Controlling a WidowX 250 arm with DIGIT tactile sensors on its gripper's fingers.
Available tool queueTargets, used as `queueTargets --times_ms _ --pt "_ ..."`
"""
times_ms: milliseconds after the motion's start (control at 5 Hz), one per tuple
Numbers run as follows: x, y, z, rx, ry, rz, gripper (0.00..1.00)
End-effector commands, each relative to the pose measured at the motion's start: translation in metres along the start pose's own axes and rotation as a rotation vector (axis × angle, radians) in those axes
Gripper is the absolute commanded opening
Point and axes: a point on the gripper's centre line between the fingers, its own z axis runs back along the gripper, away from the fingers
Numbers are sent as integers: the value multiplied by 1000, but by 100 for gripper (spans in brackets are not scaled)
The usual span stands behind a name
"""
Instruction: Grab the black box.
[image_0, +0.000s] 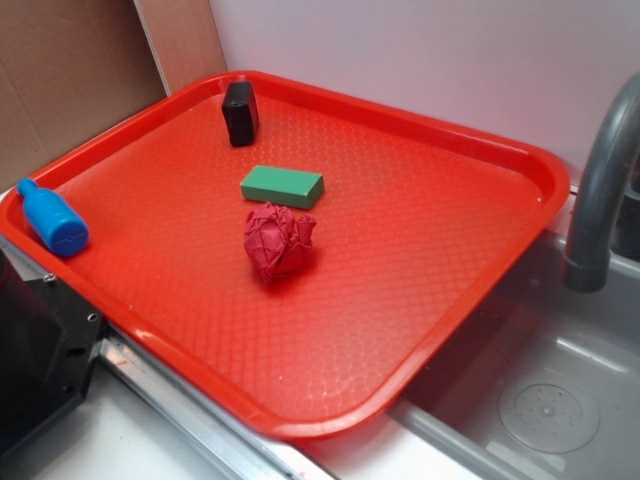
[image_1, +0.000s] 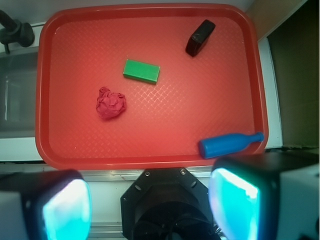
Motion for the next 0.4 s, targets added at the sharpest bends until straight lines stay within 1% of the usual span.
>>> queueTargets --times_ms 0,200 --pt "0 0 0 0 0 0 100" --pt "31 23 -33 -31 7 256 100"
